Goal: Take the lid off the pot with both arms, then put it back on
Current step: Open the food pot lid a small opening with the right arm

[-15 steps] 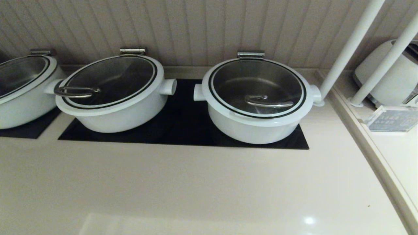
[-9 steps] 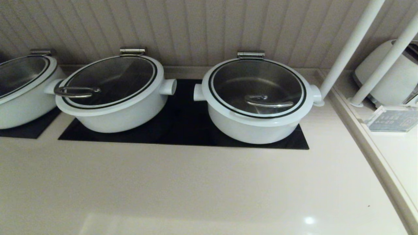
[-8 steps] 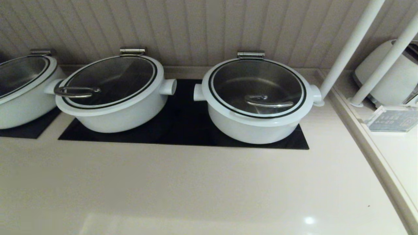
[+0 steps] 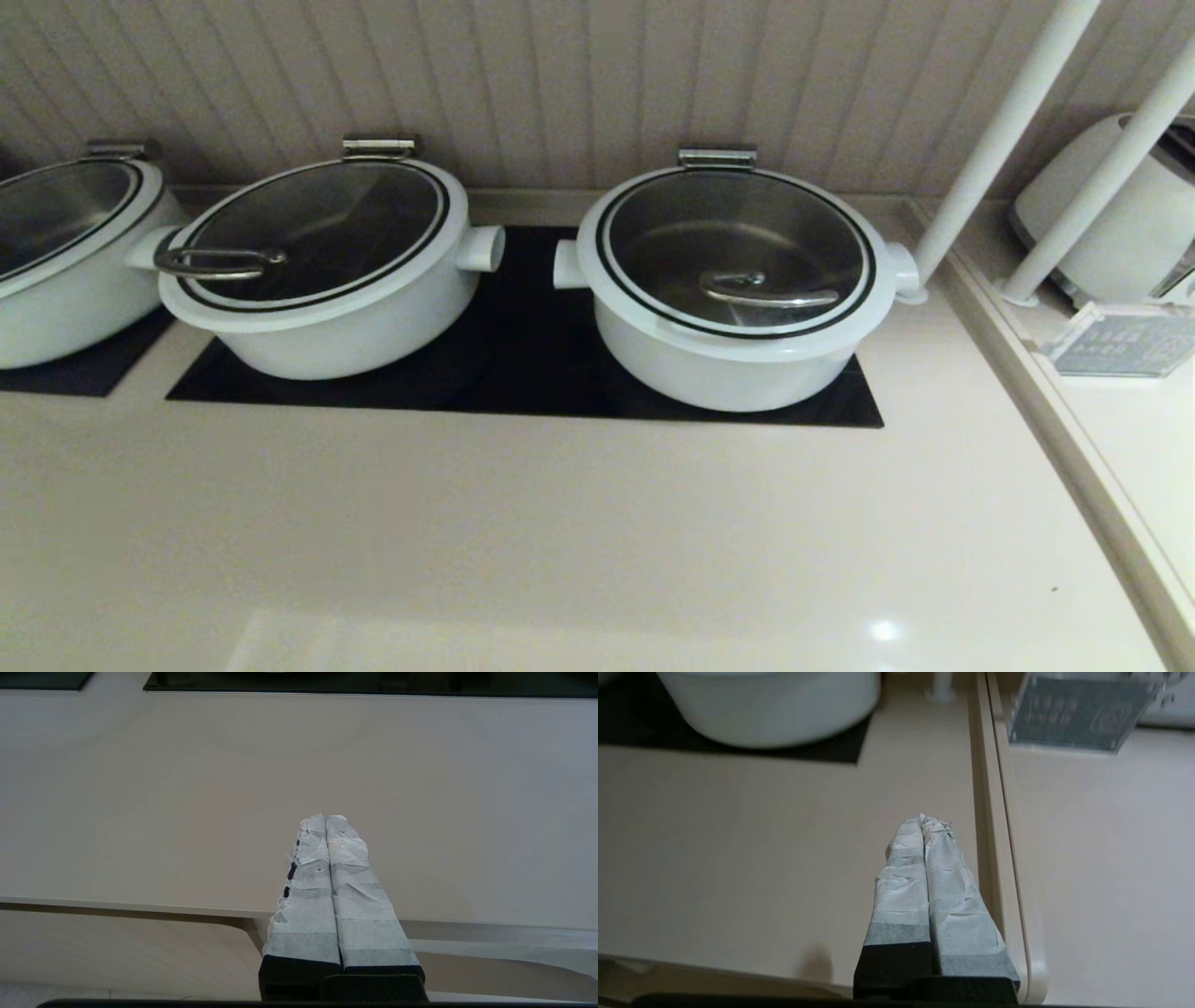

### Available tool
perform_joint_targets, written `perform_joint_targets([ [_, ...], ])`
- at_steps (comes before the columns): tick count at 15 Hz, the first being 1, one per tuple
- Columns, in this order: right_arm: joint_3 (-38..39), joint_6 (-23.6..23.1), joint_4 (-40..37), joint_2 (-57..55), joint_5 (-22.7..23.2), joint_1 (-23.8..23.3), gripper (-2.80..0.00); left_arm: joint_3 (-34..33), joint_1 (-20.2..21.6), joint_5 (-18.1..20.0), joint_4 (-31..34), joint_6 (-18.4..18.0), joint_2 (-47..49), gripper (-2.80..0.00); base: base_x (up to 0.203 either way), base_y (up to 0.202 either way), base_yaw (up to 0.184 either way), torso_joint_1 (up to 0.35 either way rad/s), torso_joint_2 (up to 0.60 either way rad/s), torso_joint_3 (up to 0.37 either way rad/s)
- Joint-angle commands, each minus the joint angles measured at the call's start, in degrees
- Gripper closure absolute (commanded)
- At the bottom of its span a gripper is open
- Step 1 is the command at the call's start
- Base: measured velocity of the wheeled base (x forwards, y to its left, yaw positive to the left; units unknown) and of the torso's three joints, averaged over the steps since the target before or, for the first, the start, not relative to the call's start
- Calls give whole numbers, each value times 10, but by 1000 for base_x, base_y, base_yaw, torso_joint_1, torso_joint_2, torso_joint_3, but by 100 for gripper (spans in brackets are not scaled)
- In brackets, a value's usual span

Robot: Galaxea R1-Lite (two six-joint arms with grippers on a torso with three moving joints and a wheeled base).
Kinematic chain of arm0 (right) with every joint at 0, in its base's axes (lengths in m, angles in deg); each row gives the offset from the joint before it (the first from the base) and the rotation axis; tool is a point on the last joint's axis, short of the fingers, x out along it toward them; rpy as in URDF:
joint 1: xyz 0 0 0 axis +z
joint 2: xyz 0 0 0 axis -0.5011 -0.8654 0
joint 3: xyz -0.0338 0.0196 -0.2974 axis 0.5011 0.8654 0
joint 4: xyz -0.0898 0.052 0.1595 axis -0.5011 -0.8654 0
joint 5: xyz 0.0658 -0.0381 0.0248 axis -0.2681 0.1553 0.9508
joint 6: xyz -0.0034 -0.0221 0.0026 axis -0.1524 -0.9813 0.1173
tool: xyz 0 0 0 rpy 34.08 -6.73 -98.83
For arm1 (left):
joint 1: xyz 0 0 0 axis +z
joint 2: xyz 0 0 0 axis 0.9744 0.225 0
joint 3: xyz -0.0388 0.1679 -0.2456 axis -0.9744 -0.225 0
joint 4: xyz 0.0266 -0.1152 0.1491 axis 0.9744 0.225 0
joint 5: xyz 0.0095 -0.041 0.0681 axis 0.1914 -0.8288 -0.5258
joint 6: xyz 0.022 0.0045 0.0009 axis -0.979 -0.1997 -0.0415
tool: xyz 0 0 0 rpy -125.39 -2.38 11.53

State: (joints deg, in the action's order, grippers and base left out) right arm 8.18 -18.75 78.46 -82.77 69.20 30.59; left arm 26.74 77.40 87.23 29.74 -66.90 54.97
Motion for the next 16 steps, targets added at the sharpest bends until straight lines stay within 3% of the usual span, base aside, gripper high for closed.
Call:
perform_joint_targets([
  [1,-56,0,-20,-19,10,0,0,0,0,0,0,0,1,0,0,0,0,0,0,0],
  [3,-109,0,-27,-77,54,0,0,0,0,0,0,0,1,0,0,0,0,0,0,0],
  [6,-184,0,-22,-184,161,1,0,0,0,0,0,0,1,0,0,0,0,0,0,0],
  [10,-205,0,48,-327,286,1,0,0,0,0,0,0,1,0,0,0,0,0,0,0],
  [13,-194,0,101,-423,338,1,0,0,0,0,0,0,1,0,0,0,0,0,0,0],
  [16,-185,1,163,-521,350,23,0,0,0,0,0,0,1,0,0,0,0,0,0,0],
])
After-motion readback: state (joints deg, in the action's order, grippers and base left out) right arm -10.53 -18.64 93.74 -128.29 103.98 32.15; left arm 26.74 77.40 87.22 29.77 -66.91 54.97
